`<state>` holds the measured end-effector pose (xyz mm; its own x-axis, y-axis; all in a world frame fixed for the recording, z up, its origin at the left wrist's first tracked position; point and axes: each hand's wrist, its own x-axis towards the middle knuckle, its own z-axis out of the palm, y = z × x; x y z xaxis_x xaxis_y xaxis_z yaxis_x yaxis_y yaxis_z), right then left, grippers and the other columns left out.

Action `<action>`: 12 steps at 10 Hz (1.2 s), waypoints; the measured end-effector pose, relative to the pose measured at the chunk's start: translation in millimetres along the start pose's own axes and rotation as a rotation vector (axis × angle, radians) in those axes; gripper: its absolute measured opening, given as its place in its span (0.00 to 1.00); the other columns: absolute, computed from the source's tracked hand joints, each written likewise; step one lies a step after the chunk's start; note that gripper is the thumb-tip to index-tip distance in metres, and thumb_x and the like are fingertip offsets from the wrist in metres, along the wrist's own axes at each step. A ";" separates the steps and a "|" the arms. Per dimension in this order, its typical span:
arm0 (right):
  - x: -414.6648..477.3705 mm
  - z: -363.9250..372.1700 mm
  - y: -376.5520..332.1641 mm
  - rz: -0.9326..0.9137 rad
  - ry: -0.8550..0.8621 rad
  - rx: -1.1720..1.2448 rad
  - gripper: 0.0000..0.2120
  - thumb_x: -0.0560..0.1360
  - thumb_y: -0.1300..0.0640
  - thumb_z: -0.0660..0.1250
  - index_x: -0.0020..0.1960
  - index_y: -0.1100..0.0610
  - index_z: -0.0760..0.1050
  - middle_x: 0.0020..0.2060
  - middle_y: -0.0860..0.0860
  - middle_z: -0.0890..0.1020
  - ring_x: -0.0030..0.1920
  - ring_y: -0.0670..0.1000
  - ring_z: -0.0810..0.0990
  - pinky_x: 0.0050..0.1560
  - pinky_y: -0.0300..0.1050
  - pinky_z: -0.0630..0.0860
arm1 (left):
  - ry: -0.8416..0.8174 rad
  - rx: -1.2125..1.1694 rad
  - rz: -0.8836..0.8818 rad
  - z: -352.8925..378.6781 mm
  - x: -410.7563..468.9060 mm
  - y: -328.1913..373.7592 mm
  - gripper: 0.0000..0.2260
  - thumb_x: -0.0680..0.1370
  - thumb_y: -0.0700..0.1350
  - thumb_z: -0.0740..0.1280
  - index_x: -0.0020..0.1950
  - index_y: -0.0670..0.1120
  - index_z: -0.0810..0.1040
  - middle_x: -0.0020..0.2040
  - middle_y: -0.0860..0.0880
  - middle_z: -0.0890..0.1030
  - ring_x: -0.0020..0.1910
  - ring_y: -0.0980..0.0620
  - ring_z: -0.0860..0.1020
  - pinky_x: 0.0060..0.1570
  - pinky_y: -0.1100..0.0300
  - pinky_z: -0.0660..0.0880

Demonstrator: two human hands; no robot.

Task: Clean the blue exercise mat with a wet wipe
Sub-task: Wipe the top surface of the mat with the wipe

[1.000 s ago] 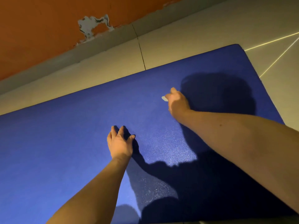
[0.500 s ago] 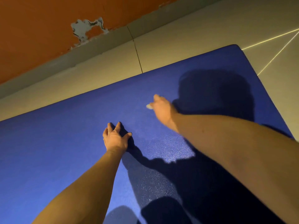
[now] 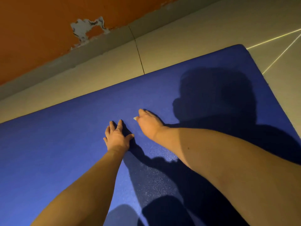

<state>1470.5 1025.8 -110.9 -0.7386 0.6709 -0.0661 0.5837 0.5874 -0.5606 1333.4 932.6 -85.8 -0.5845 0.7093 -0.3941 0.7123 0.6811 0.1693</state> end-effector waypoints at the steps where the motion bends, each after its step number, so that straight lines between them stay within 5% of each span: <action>1: 9.3 -28.7 38.6 0.030 0.073 -0.012 0.05 0.82 0.61 0.62 0.52 0.52 0.73 0.57 0.60 0.75 0.49 0.54 0.65 0.51 0.49 0.66 | -0.060 0.007 0.007 -1.5 7.8 -2.2 0.37 0.77 0.54 0.72 0.81 0.56 0.55 0.82 0.49 0.46 0.80 0.44 0.45 0.76 0.37 0.53; 2: 23.8 -59.6 86.3 0.202 0.169 -0.045 0.08 0.80 0.57 0.60 0.47 0.44 0.66 0.63 0.60 0.77 0.46 0.53 0.65 0.48 0.48 0.66 | -0.098 0.050 0.018 -1.4 12.3 -4.3 0.37 0.77 0.56 0.71 0.81 0.56 0.55 0.82 0.49 0.46 0.79 0.43 0.45 0.75 0.37 0.56; 3: 28.2 -58.3 108.3 0.308 0.211 -0.007 0.14 0.77 0.51 0.56 0.58 0.49 0.75 0.64 0.51 0.80 0.36 0.49 0.66 0.42 0.49 0.66 | -0.118 0.093 0.027 -3.6 15.2 -3.7 0.37 0.77 0.58 0.70 0.81 0.56 0.55 0.81 0.49 0.47 0.79 0.42 0.46 0.74 0.37 0.59; 4: 25.3 -42.6 69.1 0.246 0.204 -0.220 0.17 0.80 0.61 0.58 0.66 0.59 0.76 0.64 0.61 0.75 0.43 0.51 0.64 0.51 0.52 0.65 | -0.138 0.132 0.019 -6.3 14.1 -3.0 0.37 0.78 0.59 0.69 0.81 0.57 0.53 0.81 0.50 0.44 0.79 0.43 0.44 0.74 0.39 0.61; 5: 22.1 -22.3 24.0 0.222 0.138 -0.061 0.14 0.81 0.65 0.57 0.65 0.61 0.75 0.62 0.61 0.73 0.57 0.61 0.73 0.57 0.54 0.71 | -0.158 0.177 0.011 -9.4 12.3 0.8 0.37 0.78 0.60 0.68 0.81 0.58 0.52 0.82 0.51 0.42 0.79 0.44 0.43 0.73 0.41 0.64; 6: 24.4 -9.9 -4.9 0.047 -0.011 -0.091 0.13 0.83 0.64 0.57 0.66 0.63 0.72 0.64 0.60 0.71 0.62 0.60 0.72 0.58 0.51 0.70 | -0.176 0.201 0.008 -13.3 9.9 3.7 0.37 0.78 0.61 0.67 0.81 0.58 0.50 0.82 0.51 0.41 0.79 0.44 0.43 0.71 0.43 0.65; 8: 43.1 -53.1 62.5 -0.037 0.032 -0.280 0.11 0.84 0.62 0.57 0.63 0.61 0.75 0.61 0.60 0.72 0.59 0.62 0.74 0.55 0.55 0.73 | -0.186 0.217 0.000 -16.8 7.5 4.8 0.37 0.78 0.61 0.66 0.81 0.60 0.50 0.82 0.52 0.40 0.79 0.44 0.43 0.69 0.42 0.67; 9: 49.5 -81.3 100.3 0.224 0.153 -0.194 0.05 0.84 0.57 0.58 0.52 0.59 0.67 0.58 0.61 0.74 0.49 0.62 0.74 0.43 0.52 0.67 | -0.181 0.211 -0.005 -15.6 7.5 4.4 0.37 0.78 0.61 0.67 0.81 0.61 0.50 0.82 0.53 0.41 0.79 0.45 0.43 0.68 0.43 0.68; 10: 53.3 -73.3 94.2 0.384 0.200 -0.087 0.09 0.82 0.61 0.58 0.59 0.61 0.73 0.62 0.63 0.73 0.56 0.63 0.74 0.49 0.53 0.68 | -0.181 0.212 -0.004 -15.1 8.4 4.9 0.37 0.78 0.61 0.67 0.81 0.60 0.50 0.81 0.53 0.41 0.79 0.44 0.43 0.67 0.44 0.70; 12: 48.3 -19.5 16.7 0.127 0.143 -0.113 0.14 0.83 0.64 0.57 0.65 0.62 0.75 0.63 0.61 0.73 0.62 0.62 0.72 0.59 0.54 0.70 | -0.188 0.259 0.000 -18.0 8.6 7.2 0.37 0.78 0.63 0.66 0.81 0.61 0.49 0.82 0.52 0.41 0.78 0.43 0.44 0.65 0.44 0.71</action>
<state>1451.2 1076.8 -107.4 -0.6063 0.7952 -0.0083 0.7088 0.5356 -0.4590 1326.5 946.9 -71.8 -0.5197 0.6464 -0.5586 0.8016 0.5951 -0.0572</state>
